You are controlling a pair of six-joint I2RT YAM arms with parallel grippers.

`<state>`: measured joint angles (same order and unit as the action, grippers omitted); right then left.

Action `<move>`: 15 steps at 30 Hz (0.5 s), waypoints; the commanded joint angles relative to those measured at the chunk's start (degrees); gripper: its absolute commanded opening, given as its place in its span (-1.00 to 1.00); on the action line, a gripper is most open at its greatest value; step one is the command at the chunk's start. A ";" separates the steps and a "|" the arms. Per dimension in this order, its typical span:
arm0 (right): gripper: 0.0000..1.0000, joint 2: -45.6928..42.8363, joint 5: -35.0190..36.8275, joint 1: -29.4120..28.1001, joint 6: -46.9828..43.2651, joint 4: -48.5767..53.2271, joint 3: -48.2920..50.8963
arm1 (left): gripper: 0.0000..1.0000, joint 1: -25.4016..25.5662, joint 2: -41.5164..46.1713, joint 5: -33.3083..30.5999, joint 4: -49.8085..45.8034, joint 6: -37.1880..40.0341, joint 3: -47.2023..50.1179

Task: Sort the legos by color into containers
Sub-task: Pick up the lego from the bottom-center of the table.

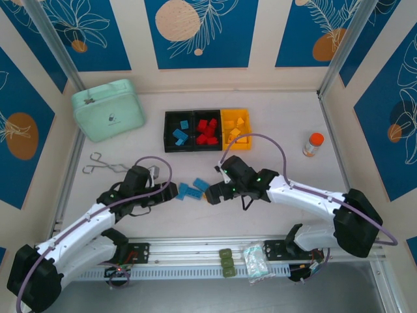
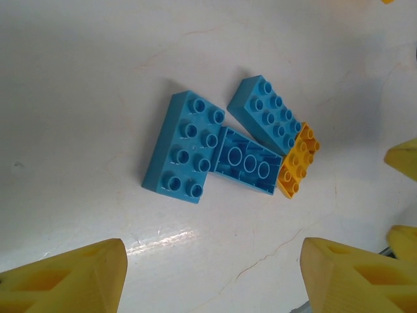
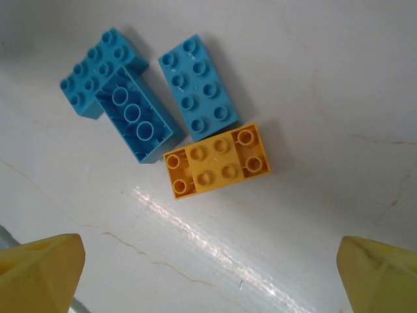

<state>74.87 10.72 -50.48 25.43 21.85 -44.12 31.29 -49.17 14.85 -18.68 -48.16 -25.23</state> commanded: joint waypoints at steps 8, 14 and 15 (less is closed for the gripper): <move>0.99 10.52 7.76 -4.72 -7.54 -5.68 -2.21 | 0.41 0.52 1.58 0.44 -0.29 -1.63 2.15; 0.98 15.30 10.00 -4.89 -10.35 -6.07 -4.51 | 0.41 0.48 2.39 0.18 -0.42 -2.06 2.82; 0.97 16.00 10.07 -4.89 -10.51 -6.02 -4.90 | 0.41 0.50 2.49 0.09 -0.50 -2.08 2.82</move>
<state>89.54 18.70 -55.09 17.30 16.88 -46.85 31.31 -47.68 14.85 -18.76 -49.67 -22.74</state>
